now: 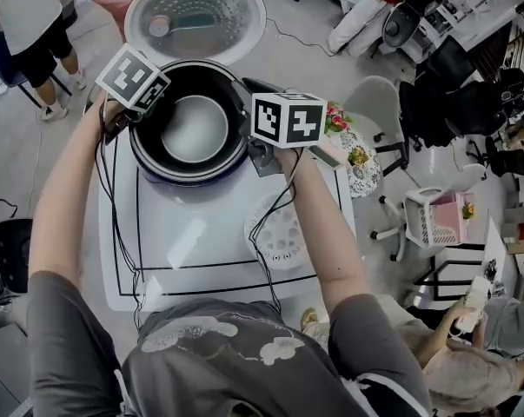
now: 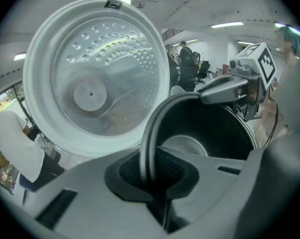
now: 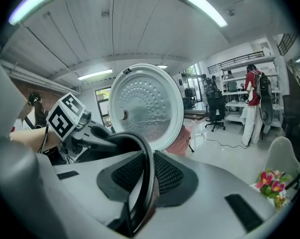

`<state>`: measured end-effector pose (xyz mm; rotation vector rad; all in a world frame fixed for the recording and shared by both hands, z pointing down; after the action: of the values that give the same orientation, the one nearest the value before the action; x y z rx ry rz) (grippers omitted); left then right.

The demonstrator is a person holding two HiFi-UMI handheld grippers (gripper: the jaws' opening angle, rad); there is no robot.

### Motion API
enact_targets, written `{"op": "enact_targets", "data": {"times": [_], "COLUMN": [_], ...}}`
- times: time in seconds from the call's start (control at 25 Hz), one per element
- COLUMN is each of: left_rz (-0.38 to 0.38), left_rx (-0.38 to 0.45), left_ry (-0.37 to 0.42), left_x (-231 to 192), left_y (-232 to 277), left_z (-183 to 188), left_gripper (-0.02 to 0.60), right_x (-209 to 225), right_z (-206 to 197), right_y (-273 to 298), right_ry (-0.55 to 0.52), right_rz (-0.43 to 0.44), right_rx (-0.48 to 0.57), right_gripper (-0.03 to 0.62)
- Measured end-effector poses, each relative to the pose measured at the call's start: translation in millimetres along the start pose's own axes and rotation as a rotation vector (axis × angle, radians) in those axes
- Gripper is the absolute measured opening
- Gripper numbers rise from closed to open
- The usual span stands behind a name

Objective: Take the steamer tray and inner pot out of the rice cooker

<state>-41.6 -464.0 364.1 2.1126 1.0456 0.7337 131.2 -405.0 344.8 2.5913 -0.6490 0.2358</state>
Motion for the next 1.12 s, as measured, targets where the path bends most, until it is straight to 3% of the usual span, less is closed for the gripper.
{"op": "enact_targets", "data": {"times": [0.24,0.4,0.52,0.76,0.96,1.12], "left_rz": [0.091,0.239,0.312,0.379,0.413,0.411], "left_rx": [0.051,0.104,0.135,0.198,0.265,0.325], "left_ry": [0.01,0.042,0.035,-0.042,-0.1,-0.104], "left_x": [4.0,11.8,18.8,51.9,71.3,92.7], "left_y": [-39.5,-76.8,-100.6,-155.2,-182.9,-214.2], "left_z": [32.2,50.0,48.1,24.7,9.7,2.7], "left_gripper": [0.032,0.034,0.034,0.035,0.04,0.041], "right_x": [-3.3,-15.8,-30.1,-73.5,-100.3,-128.5], "right_z": [30.1,45.5,53.8,56.1,49.3,49.3], "right_y": [-21.1,-46.9,-61.0,-94.5,-118.1,-145.5], "right_ry": [-0.027,-0.044,-0.117,-0.27,-0.276,-0.256], "right_rz": [0.022,0.071,0.099,0.171,0.232,0.279], "right_rx": [0.056,0.121,0.172,0.248,0.291,0.334], "right_gripper": [0.092,0.09,0.09,0.087,0.084,0.081]}}
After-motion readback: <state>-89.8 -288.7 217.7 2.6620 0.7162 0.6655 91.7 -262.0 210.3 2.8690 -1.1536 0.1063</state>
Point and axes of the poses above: the fingertips, and each gripper's own axes: y forward along the fingers, x to its right, z out of its top, the point moved 5 cm from there along -y, backward along the fingers, and after that the axes turned 3 degrees about y, right-handed, at the moved point
